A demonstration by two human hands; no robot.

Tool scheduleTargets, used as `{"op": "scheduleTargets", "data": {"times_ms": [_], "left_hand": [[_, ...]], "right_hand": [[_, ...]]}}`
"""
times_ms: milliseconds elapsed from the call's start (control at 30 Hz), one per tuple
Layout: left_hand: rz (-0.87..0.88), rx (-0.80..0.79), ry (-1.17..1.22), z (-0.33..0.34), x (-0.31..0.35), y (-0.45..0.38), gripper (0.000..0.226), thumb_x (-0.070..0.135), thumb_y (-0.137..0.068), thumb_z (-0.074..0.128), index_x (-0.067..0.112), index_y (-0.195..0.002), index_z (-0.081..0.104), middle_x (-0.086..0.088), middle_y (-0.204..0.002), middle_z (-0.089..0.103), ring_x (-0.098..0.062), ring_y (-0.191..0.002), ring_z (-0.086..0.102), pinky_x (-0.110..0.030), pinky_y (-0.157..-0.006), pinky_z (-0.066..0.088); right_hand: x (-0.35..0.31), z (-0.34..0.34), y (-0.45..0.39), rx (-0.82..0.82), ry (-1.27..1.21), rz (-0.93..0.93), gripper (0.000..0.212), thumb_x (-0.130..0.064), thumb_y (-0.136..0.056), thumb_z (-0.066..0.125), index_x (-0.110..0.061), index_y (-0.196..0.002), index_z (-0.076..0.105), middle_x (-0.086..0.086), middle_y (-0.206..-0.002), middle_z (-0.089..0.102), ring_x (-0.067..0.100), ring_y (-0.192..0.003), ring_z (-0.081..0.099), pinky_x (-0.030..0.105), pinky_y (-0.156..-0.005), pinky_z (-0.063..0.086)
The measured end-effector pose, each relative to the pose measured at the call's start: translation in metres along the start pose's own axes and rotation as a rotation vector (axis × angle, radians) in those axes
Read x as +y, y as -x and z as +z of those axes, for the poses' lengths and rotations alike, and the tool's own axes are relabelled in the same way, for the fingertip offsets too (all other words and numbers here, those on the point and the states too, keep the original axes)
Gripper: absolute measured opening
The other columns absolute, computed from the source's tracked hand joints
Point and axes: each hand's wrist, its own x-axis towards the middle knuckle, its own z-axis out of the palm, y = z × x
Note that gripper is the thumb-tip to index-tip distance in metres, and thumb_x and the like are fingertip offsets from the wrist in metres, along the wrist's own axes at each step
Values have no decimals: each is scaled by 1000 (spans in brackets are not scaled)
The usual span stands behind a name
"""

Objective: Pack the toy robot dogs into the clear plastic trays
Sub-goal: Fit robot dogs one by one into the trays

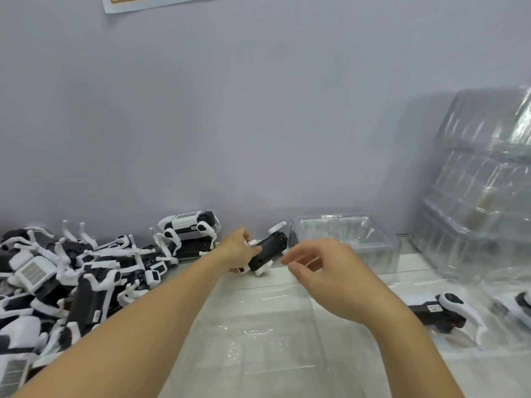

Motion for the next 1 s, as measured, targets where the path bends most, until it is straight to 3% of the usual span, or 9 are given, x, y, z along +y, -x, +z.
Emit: {"op": "scheduleTargets", "data": {"times_ms": [167, 367, 467, 633, 700, 767, 833, 900, 1000], "left_hand": [[114, 204, -13, -6, 7, 10, 9, 8, -93, 62, 11, -96, 55, -17, -108, 61, -32, -98, 61, -43, -86, 53], [275, 484, -146, -34, -5, 41, 27, -11, -84, 48, 15, -86, 52, -6, -98, 45, -30, -94, 48, -30, -69, 35], [404, 660, -174, -45, -11, 60, 31, -15, -81, 50, 13, -91, 59, -2, -96, 45, -26, -93, 44, -30, -66, 35], [543, 895, -223, -65, -14, 92, 26, -15, -81, 59, 8, -94, 63, -7, -99, 50, -26, -92, 43, -40, -68, 46], [560, 954, -206, -70, -12, 104, 25, -13, -83, 58, 8, -94, 64, -6, -99, 50, -24, -91, 43, -34, -67, 42], [572, 1002, -157, -72, -12, 117, 25, -13, -83, 57, 8, -95, 65, -6, -99, 50, -25, -91, 45, -31, -69, 38], [560, 1020, -56, -71, -13, 130, 24, -10, -85, 55, 10, -95, 65, -3, -99, 50, -27, -89, 50, -32, -71, 41], [532, 1030, 85, -67, -15, 144, 26, -9, -85, 55, 16, -88, 63, 2, -96, 48, -24, -85, 53, -21, -72, 41], [488, 1055, 233, -57, -23, 162, 35, -13, -81, 62, 23, -81, 60, 1, -93, 52, -5, -83, 53, -5, -70, 37]], "right_hand": [[-2, 3, 0, 3, 0, -7, 15, -28, -95, 59, -36, -93, 72, -16, -90, 65, -9, -80, 59, 9, -60, 48], [-5, 7, -1, 42, -31, -13, 18, -24, -95, 58, -36, -93, 71, -16, -92, 65, -8, -78, 59, 9, -55, 47], [-7, 13, -2, 46, -20, -7, 18, -24, -94, 57, -36, -96, 70, -17, -93, 64, -5, -79, 61, 8, -56, 46], [-9, 26, -1, -46, 151, 36, 29, -32, -96, 56, -32, -124, 64, -12, -126, 60, 6, -113, 56, 23, -90, 46], [-9, 30, 1, -87, 243, 67, 35, -35, -97, 55, -32, -132, 59, -12, -138, 54, 11, -131, 46, 34, -107, 39], [-11, 35, 1, -72, 309, 86, 37, -34, -98, 52, -34, -135, 56, -13, -141, 52, 13, -138, 39, 38, -111, 33], [-13, 39, 1, -48, 377, 101, 37, -25, -99, 49, -36, -134, 56, -12, -140, 52, 14, -138, 37, 35, -106, 31], [-12, 41, 0, -27, 386, 113, 48, -9, -94, 49, -36, -133, 57, -9, -140, 52, 15, -135, 43, 34, -105, 37], [-10, 41, 1, 13, 323, 134, 62, 4, -84, 48, -34, -131, 60, -6, -136, 53, 12, -122, 56, 36, -94, 52]]}}
